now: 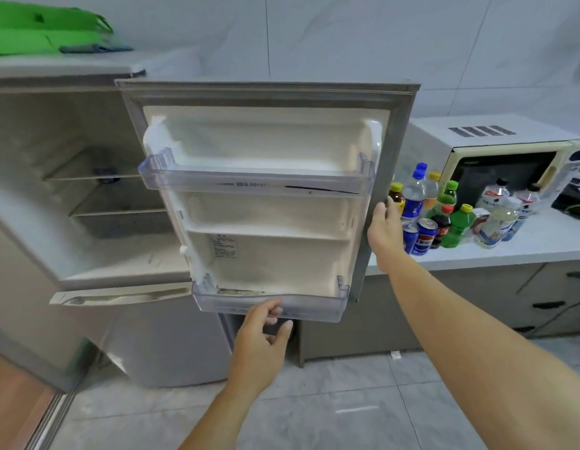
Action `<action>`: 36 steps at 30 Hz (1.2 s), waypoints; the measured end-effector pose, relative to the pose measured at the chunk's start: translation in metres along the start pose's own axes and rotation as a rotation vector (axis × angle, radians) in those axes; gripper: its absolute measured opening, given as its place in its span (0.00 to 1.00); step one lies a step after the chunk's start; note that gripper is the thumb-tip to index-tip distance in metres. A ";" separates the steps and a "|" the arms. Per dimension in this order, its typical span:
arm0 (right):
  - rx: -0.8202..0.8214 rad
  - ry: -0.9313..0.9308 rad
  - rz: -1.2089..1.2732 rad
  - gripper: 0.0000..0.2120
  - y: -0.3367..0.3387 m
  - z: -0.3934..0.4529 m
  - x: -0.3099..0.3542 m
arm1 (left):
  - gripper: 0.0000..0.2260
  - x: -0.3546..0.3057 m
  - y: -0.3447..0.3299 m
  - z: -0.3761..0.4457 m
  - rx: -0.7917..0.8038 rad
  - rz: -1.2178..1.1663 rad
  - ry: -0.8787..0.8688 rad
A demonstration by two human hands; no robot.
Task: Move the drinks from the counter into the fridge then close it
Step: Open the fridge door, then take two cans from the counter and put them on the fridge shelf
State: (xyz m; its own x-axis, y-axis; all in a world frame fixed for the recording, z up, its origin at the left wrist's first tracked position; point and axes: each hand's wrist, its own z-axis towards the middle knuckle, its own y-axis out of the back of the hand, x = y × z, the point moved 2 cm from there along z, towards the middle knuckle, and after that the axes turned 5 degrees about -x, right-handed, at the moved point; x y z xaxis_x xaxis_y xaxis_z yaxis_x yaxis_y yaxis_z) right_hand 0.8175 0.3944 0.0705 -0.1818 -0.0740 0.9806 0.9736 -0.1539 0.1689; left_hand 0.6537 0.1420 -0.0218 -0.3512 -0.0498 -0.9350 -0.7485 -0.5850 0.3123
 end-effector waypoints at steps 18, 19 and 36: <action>0.226 0.012 0.038 0.24 0.008 0.037 -0.011 | 0.17 -0.008 -0.117 0.050 0.212 -0.066 0.058; 0.249 0.016 0.036 0.25 0.011 0.039 -0.011 | 0.17 -0.011 -0.128 0.052 0.240 -0.088 0.056; 0.085 0.131 -0.473 0.22 0.162 0.209 -0.171 | 0.33 -0.047 -0.374 0.144 0.237 0.283 -0.028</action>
State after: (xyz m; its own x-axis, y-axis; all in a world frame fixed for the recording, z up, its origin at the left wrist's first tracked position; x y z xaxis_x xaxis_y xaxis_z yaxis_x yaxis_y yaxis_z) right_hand 1.0350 0.5875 -0.0485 -0.6172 -0.1396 0.7743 0.7868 -0.1203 0.6054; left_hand 0.8696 0.4795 -0.0711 -0.5758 -0.1593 -0.8019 -0.7276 -0.3474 0.5915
